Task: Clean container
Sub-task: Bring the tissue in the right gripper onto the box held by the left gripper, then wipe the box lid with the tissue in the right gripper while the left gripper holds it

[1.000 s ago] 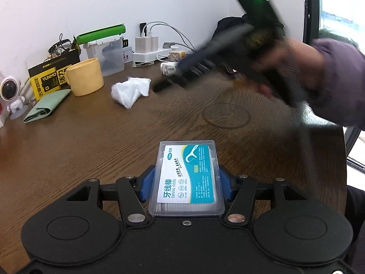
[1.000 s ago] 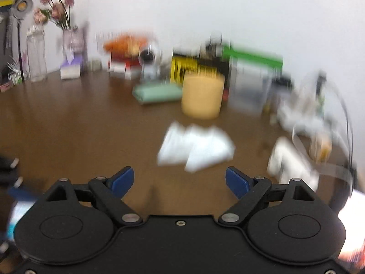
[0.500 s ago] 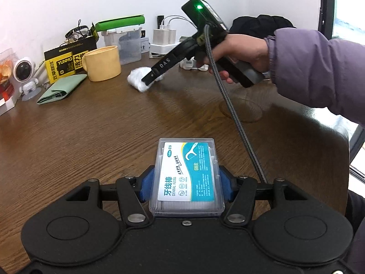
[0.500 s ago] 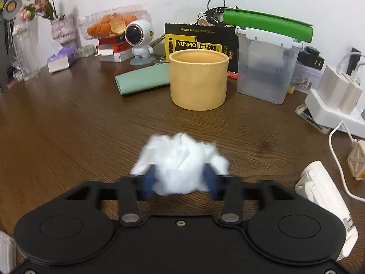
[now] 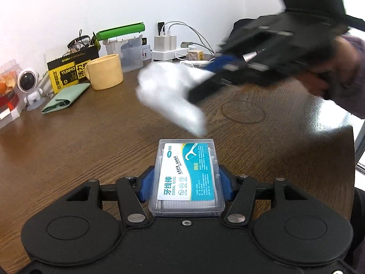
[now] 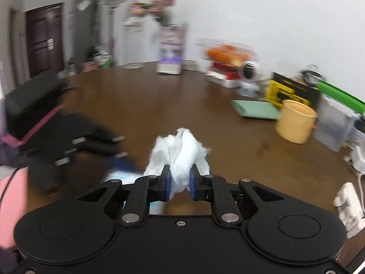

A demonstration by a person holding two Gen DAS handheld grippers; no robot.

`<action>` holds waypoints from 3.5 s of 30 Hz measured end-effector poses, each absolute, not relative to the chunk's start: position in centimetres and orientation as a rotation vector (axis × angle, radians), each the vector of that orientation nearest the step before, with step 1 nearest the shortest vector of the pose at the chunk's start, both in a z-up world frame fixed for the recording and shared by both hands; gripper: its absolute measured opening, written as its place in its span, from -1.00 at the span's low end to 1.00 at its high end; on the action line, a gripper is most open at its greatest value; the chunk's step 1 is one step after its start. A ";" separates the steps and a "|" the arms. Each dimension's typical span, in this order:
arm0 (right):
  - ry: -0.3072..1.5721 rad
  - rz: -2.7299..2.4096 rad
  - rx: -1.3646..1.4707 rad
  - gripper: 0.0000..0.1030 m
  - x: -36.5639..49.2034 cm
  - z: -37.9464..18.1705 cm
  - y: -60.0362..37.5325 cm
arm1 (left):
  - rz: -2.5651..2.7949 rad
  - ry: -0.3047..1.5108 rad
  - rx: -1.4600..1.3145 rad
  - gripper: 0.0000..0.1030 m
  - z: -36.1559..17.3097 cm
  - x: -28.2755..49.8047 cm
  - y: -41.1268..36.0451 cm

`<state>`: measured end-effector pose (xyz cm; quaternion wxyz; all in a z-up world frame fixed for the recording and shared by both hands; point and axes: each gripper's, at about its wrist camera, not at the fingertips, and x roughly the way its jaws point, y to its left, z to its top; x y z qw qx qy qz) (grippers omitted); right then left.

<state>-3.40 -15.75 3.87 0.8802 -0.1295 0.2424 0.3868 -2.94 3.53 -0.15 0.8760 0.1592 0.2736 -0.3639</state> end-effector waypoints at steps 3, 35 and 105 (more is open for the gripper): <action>0.529 0.874 -0.272 -0.67 -5.2 3.7 -14.6 | -0.756 0.568 0.335 0.11 -0.1 -2.9 3.4; 0.641 0.915 -0.361 -0.65 -2.2 2.8 -9.3 | -0.733 0.574 0.346 0.29 0.2 -3.5 3.6; 0.631 0.858 -0.197 -0.86 -5.0 1.9 -12.8 | -0.831 0.600 0.299 0.11 0.1 -4.4 4.9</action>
